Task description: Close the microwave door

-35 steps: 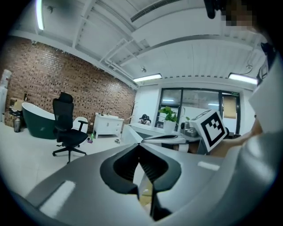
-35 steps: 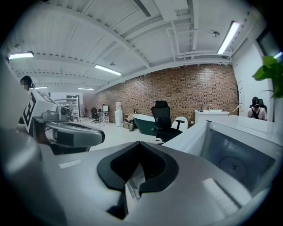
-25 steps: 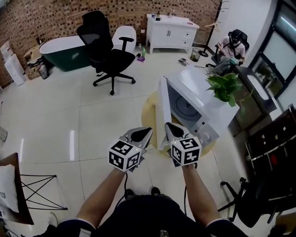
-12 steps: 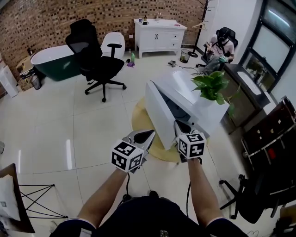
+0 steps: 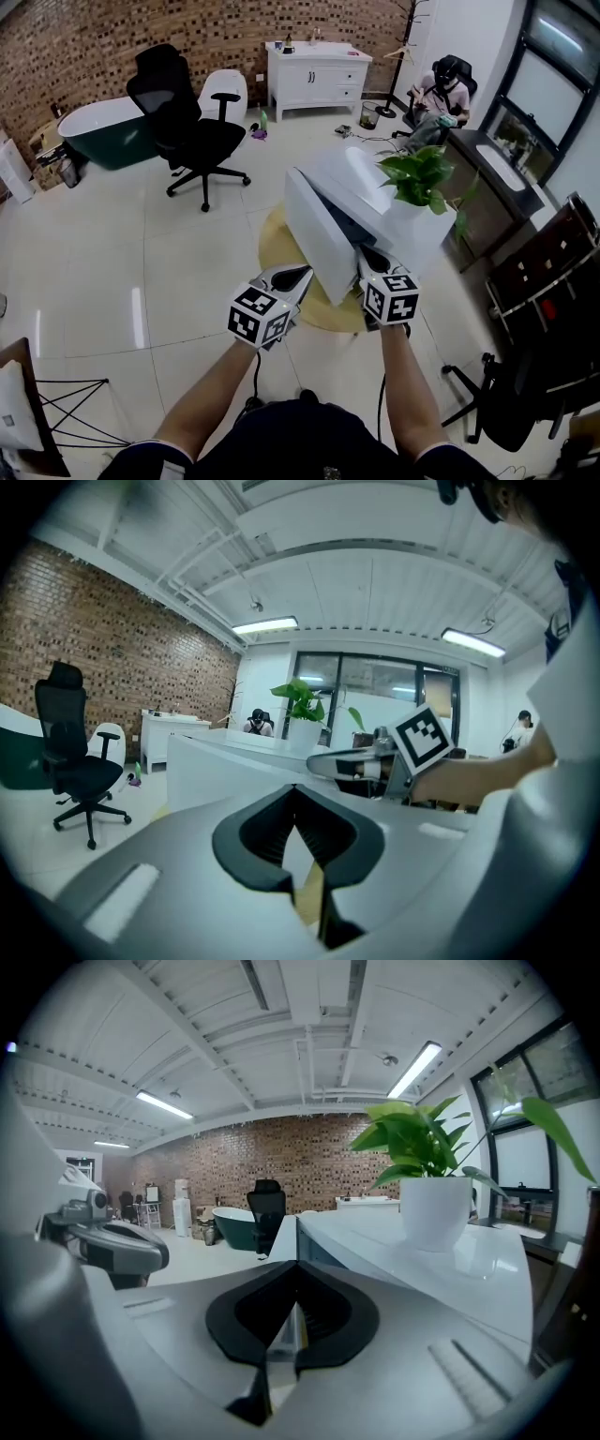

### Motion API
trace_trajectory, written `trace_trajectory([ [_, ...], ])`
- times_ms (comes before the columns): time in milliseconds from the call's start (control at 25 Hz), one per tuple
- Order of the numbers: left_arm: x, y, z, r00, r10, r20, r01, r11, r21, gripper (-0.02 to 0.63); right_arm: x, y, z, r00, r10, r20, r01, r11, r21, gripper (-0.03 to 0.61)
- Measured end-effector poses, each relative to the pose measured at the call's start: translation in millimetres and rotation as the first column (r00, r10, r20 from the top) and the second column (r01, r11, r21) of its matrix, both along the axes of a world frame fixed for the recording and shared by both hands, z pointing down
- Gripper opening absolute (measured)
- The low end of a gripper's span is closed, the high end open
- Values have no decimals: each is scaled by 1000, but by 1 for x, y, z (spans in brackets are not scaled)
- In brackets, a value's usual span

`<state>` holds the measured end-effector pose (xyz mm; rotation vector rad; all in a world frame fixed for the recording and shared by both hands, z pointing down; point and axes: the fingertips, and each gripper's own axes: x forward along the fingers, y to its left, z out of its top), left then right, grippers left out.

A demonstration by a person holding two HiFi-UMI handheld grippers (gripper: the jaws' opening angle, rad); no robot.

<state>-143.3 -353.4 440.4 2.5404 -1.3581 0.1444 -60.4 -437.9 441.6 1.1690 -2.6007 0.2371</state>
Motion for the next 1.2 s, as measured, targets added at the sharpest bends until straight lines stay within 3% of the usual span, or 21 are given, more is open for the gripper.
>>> trace_trajectory([
  [400, 46, -34, 37, 994, 93, 57, -90, 994, -59, 11, 59, 33, -37, 989, 52, 138, -61, 996, 62, 2],
  [840, 82, -67, 41, 991, 120, 57, -118, 992, -50, 12, 121, 56, -36, 982, 134, 132, -146, 986, 81, 2],
  [1200, 115, -104, 38, 996, 68, 60, -67, 998, -22, 11, 153, 51, -29, 976, 175, 128, -184, 981, 63, 2],
])
